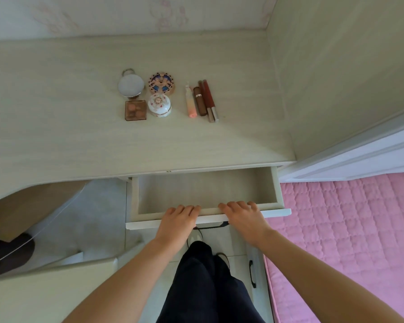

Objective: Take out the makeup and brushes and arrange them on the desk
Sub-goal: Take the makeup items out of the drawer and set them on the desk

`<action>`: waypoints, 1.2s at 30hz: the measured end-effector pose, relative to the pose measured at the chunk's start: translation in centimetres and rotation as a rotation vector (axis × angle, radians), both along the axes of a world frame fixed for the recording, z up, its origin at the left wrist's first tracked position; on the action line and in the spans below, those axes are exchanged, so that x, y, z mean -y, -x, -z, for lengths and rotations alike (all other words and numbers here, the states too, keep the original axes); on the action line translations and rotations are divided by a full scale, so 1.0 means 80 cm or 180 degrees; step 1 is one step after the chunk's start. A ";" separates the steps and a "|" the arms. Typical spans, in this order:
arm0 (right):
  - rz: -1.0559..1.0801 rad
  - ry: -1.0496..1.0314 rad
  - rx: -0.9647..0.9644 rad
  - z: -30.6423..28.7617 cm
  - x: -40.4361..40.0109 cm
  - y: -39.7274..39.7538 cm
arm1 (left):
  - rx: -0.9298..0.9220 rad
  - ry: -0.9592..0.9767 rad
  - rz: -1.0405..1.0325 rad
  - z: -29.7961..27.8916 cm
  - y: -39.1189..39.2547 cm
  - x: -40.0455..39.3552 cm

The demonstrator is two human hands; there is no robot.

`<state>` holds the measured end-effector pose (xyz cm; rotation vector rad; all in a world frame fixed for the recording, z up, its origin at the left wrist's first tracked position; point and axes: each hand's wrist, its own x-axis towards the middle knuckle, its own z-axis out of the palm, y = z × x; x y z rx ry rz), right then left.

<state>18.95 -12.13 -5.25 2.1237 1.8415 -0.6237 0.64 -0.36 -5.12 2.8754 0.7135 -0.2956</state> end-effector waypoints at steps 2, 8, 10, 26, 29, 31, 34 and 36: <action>-0.0003 -0.0044 -0.0014 0.000 -0.006 -0.006 | 0.0015 -0.0013 0.0001 0.001 -0.005 -0.007; 0.0070 -0.0128 -0.0098 0.005 -0.018 -0.010 | 0.0136 0.0219 -0.0367 0.000 -0.013 -0.016; 0.0100 -0.0172 -0.0169 0.008 -0.017 -0.011 | 0.0186 0.0399 -0.0702 -0.002 -0.016 -0.014; 0.3224 -0.0758 -0.1779 -0.030 0.055 -0.034 | 0.1723 0.2478 -0.4352 -0.039 0.023 0.021; 0.4750 -0.0422 -0.2534 -0.026 0.048 -0.038 | 0.1820 0.3987 -0.5744 -0.032 0.025 0.011; 0.5729 -0.0383 -0.3280 -0.026 0.039 -0.040 | 0.2104 0.4659 -0.6250 -0.030 0.026 0.000; 0.6499 -0.0567 -0.3826 -0.024 0.024 -0.044 | 0.2499 0.4952 -0.6590 -0.026 0.025 -0.017; 0.6692 -0.0654 -0.4030 -0.022 0.014 -0.048 | 0.2706 0.5072 -0.6725 -0.023 0.024 -0.025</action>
